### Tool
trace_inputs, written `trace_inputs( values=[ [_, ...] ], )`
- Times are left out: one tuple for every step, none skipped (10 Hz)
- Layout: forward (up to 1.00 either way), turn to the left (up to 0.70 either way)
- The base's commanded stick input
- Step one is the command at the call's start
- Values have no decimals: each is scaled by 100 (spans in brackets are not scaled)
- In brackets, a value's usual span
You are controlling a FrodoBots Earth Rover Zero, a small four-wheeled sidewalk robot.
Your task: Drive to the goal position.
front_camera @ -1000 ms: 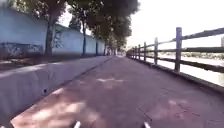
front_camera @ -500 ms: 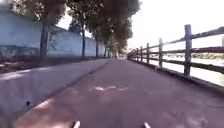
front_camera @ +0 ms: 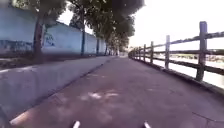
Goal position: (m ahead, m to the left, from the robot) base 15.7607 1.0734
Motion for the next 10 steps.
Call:
trace_inputs(
  values=[
    [85,-15],
    [85,-31],
    [85,-34],
    [85,-22],
    [85,0],
    [85,0],
    [85,0],
    [85,0],
    [85,0],
    [85,0]
  ],
)
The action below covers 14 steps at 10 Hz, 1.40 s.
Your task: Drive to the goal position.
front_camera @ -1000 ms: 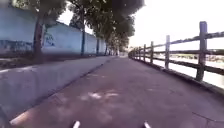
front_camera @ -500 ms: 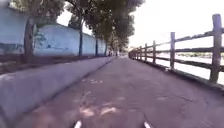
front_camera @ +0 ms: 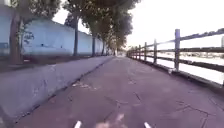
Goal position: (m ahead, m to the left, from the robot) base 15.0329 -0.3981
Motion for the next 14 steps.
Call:
trace_inputs(
  values=[
    [85,0],
    [85,0],
    [85,0],
    [85,0],
    [85,0],
    [85,0],
    [85,0],
    [85,0],
    [85,0],
    [85,-6],
    [85,-34],
    [85,-31],
    [85,-11],
    [85,0]
  ],
)
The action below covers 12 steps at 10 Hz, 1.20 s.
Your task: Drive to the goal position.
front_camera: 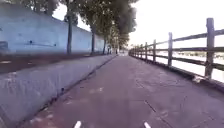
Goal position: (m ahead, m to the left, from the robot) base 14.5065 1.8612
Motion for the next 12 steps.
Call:
trace_inputs(
  values=[
    [85,0],
    [85,0],
    [85,0],
    [85,0],
    [85,0],
    [85,0],
    [85,0],
    [85,0],
    [85,0],
    [85,-32],
    [85,-34],
    [85,-34]
  ],
)
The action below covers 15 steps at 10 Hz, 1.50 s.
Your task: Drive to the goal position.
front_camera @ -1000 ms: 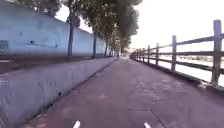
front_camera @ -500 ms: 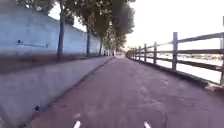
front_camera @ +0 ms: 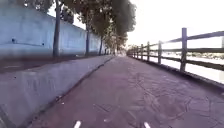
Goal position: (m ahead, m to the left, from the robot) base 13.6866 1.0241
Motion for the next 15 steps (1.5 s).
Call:
trace_inputs(
  values=[
    [85,-34],
    [85,-31],
    [85,0],
    [85,0],
    [85,0],
    [85,0],
    [85,0],
    [85,0],
    [85,0],
    [85,0],
    [85,0],
    [85,0],
    [85,0],
    [85,0],
    [85,0]
  ],
)
